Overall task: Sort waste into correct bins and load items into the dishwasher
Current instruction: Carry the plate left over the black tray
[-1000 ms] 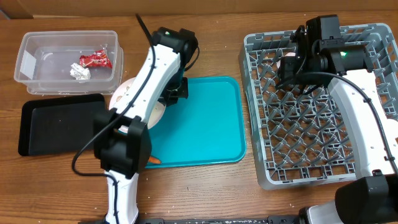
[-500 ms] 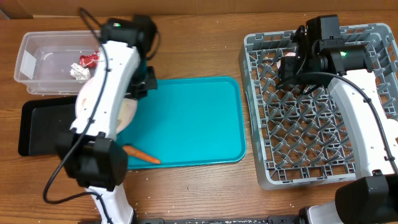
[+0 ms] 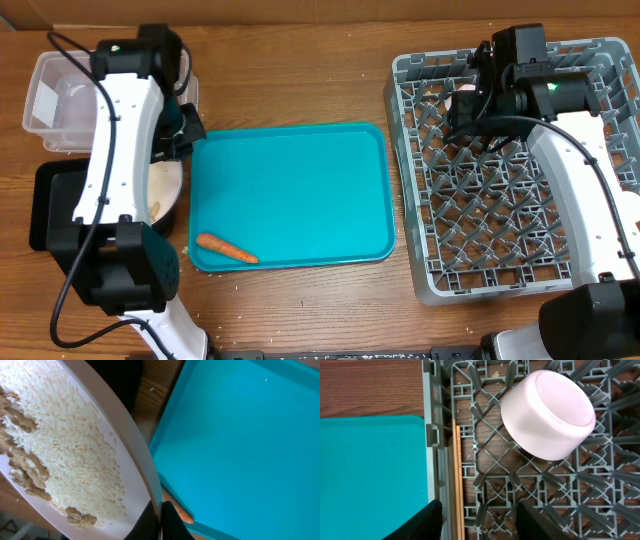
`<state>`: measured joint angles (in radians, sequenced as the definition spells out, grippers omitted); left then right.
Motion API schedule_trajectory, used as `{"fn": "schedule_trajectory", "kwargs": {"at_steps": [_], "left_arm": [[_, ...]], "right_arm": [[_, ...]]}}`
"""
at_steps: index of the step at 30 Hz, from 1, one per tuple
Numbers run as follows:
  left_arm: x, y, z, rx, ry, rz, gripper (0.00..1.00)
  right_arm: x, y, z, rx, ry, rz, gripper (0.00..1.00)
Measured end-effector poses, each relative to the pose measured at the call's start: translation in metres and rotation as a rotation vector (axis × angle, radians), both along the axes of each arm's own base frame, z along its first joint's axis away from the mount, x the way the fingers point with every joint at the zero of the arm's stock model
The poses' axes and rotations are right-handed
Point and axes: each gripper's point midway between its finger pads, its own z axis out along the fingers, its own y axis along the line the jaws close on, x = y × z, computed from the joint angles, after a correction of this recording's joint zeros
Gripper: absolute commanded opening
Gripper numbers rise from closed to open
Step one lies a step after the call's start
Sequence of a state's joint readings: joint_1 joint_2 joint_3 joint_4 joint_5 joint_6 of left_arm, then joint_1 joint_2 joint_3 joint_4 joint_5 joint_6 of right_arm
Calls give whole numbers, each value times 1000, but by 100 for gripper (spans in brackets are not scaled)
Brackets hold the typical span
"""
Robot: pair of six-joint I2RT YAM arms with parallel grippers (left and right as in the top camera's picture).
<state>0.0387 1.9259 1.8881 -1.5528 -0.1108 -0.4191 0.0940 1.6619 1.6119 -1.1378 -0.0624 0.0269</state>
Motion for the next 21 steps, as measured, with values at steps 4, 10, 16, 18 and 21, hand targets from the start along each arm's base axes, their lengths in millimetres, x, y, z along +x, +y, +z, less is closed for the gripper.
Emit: {"fn": "schedule_trajectory", "kwargs": {"at_steps": [4,10,16,18,21], "left_arm": [[2,8,-10,-38,-2,-1,4],[6,12,-23,-90,-17,-18,4],[9,9,-43,-159,-32,-57,4],[9,8,-49,-186,-36,-71,4],[10,10,-55,-231,-48,-88,4]], "right_arm": [[0,0,0,0,0,1,50],[0,0,0,0,0,0,50],[0,0,0,0,0,1,50],[0,0,0,0,2,0,50],[-1,0,-1,-1,6,0,50]]}}
